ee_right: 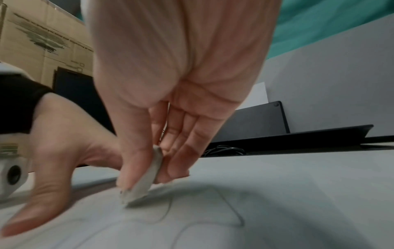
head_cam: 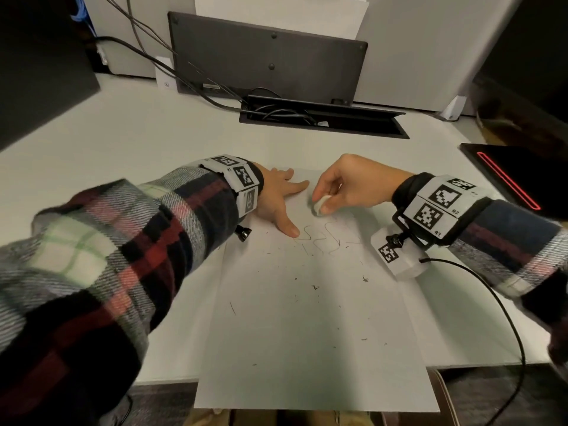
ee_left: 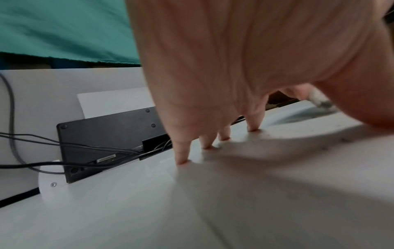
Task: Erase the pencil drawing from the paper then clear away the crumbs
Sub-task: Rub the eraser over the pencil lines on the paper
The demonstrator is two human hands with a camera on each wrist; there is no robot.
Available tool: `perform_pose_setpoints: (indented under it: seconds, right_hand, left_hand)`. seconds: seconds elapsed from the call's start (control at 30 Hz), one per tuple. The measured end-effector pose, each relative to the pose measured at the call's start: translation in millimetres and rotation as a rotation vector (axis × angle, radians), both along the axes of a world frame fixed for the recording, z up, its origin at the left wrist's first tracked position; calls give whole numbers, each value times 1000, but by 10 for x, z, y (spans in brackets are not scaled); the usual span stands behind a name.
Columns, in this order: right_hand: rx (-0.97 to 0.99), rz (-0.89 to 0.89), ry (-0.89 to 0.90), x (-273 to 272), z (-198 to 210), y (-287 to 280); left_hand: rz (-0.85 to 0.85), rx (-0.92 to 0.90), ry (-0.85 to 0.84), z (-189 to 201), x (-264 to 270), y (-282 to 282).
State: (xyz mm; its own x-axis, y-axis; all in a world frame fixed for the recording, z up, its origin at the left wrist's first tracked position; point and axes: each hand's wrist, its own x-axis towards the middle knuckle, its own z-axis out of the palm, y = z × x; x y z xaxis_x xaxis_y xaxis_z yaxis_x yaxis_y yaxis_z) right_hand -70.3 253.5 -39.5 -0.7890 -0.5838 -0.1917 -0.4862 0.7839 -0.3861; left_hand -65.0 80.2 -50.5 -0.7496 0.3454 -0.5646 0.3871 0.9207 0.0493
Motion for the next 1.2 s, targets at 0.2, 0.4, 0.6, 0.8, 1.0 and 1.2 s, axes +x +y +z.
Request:
perform_pose_setpoints:
  seconds: [0.2, 0.4, 0.6, 0.8, 1.0, 1.2]
  right_hand:
    - [-13, -35, -28, 19, -61, -4]
    - [-34, -33, 1, 37, -89, -80]
    - [-47, 15, 42, 69, -112, -146]
    - [-74, -1, -62, 156, -127, -138]
    - [-74, -3, 84, 119, -185, -128]
    - [-89, -9, 25, 201, -182, -93]
  left_hand:
    - [-35, 68, 14, -6, 8, -21]
    - [-18, -8, -62, -45, 30, -8]
    - [-3, 5, -83, -50, 29, -9]
    - [21, 29, -84, -53, 32, 1]
    - [11, 31, -85, -46, 30, 2]
    - [15, 24, -81, -51, 25, 0]
